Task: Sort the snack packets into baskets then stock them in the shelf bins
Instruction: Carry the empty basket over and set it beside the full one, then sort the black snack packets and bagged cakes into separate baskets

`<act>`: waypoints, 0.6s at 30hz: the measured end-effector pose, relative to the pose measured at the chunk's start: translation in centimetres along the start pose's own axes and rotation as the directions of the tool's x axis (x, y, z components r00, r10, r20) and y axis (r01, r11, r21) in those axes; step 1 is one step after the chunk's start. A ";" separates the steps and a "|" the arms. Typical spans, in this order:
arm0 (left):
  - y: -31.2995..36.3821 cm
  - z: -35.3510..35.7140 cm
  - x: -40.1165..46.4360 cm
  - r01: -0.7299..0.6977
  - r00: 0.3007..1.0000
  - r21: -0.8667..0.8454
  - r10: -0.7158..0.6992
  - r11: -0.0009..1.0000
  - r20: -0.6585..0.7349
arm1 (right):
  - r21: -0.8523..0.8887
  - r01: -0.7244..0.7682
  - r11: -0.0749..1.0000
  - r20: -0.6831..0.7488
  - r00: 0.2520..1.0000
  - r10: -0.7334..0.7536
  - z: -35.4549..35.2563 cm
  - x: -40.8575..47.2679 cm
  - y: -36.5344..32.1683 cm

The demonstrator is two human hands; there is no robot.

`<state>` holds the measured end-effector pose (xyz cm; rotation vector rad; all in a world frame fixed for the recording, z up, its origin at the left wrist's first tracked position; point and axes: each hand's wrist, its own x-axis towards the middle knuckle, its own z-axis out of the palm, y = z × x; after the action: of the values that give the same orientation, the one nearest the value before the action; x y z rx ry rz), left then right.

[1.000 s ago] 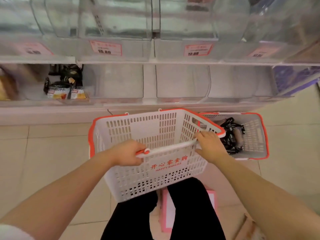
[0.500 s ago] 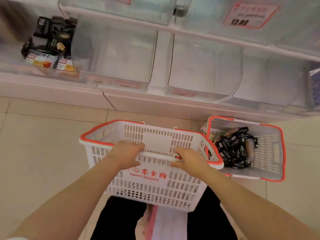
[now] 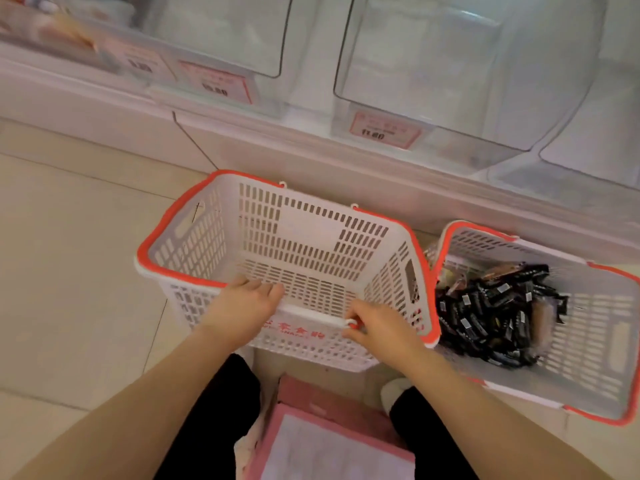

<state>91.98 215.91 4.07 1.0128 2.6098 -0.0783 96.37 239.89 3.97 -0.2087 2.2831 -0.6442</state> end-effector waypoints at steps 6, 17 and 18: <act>-0.4 4.1 0.4 -0.012 0.999 -0.013 0.013 1.000 0.042 | -0.003 0.118 0.993 0.054 0.992 -0.117 3.4 3.0 2.0; -1.0 9.2 -0.5 -0.325 0.798 -0.085 0.322 0.942 0.510 | -0.220 0.618 0.755 0.352 0.772 -0.529 9.5 5.3 2.6; -1.3 9.8 -0.2 -0.354 0.806 -0.050 0.332 0.934 0.490 | -0.249 0.614 0.749 0.327 0.781 -0.532 9.9 5.9 3.0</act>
<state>94.07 213.12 -5.21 1.2726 1.9420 -0.2698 99.19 236.67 -7.09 -1.1471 2.0657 -0.4734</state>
